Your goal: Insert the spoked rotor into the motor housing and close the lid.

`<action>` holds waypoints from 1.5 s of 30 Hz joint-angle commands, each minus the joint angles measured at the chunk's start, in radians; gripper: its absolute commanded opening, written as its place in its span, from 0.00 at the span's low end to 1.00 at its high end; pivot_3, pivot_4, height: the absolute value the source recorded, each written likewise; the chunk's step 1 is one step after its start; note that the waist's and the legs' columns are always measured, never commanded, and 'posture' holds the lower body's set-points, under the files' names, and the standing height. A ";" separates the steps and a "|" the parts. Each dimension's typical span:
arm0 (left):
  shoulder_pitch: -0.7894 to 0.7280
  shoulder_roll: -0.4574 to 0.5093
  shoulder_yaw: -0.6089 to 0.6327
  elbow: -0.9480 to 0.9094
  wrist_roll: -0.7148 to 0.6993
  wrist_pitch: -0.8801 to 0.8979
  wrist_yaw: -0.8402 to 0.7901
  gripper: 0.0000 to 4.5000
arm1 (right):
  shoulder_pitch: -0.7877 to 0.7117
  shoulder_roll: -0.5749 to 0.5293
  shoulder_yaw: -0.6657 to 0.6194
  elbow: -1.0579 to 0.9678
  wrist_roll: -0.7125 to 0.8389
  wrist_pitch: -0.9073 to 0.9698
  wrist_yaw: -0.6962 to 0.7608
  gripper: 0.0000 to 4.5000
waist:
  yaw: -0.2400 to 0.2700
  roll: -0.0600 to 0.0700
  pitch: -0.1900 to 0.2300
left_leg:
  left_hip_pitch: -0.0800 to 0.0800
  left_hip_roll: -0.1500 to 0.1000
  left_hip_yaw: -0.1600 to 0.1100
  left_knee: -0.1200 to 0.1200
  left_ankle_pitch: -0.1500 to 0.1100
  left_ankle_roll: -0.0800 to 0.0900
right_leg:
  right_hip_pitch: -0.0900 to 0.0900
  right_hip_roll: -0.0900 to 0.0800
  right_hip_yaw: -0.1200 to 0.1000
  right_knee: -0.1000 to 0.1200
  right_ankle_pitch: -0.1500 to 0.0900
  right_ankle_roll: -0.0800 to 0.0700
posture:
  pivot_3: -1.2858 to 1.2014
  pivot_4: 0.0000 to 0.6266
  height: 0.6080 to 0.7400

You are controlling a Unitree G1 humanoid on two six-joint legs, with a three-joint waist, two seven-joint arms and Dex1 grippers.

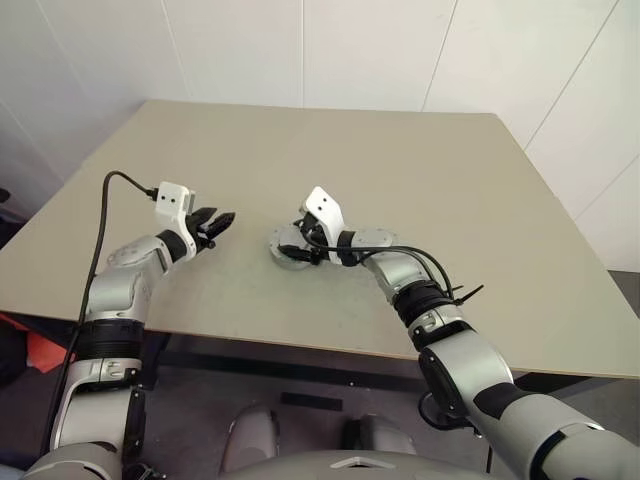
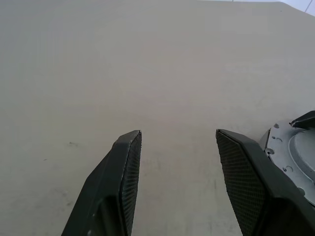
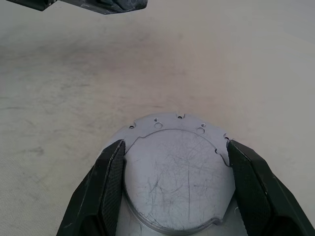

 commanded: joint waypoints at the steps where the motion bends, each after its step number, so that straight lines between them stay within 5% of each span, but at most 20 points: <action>1: -0.003 0.004 0.005 -0.026 0.005 -0.022 0.001 0.57 | 0.008 0.010 0.000 -0.030 0.020 0.020 0.025 0.70 | 0.000 0.000 0.000 | 0.000 0.000 0.000 0.000 0.000 0.000 | 0.000 0.000 0.000 0.000 0.000 0.000 | 0.52 0.00 1.00; 33: 0.010 -0.026 -0.012 -0.046 0.013 -0.014 0.011 0.57 | 0.014 -0.009 0.062 0.065 -0.065 0.002 -0.030 0.70 | -0.001 0.000 0.000 | 0.005 0.000 0.000 -0.001 0.000 0.000 | 0.003 0.000 0.000 0.001 0.000 0.000 | 0.52 0.00 1.00; 42: -0.030 -0.208 -0.008 -0.102 -0.108 0.109 0.052 0.57 | 0.005 -0.016 0.076 0.115 -0.087 0.014 -0.063 0.70 | 0.001 0.000 0.000 | 0.022 -0.001 0.000 -0.005 0.000 0.000 | 0.020 -0.001 0.000 -0.003 -0.004 0.007 | 0.52 0.00 1.00; 45: -0.068 -0.286 0.028 -0.068 -0.179 0.162 0.075 0.43 | -0.003 -0.016 0.076 0.126 -0.088 0.008 -0.068 0.70 | -0.001 0.000 0.000 | 0.023 -0.001 0.001 -0.005 0.000 -0.001 | 0.021 -0.001 0.001 -0.005 -0.005 0.008 | 0.52 0.00 1.00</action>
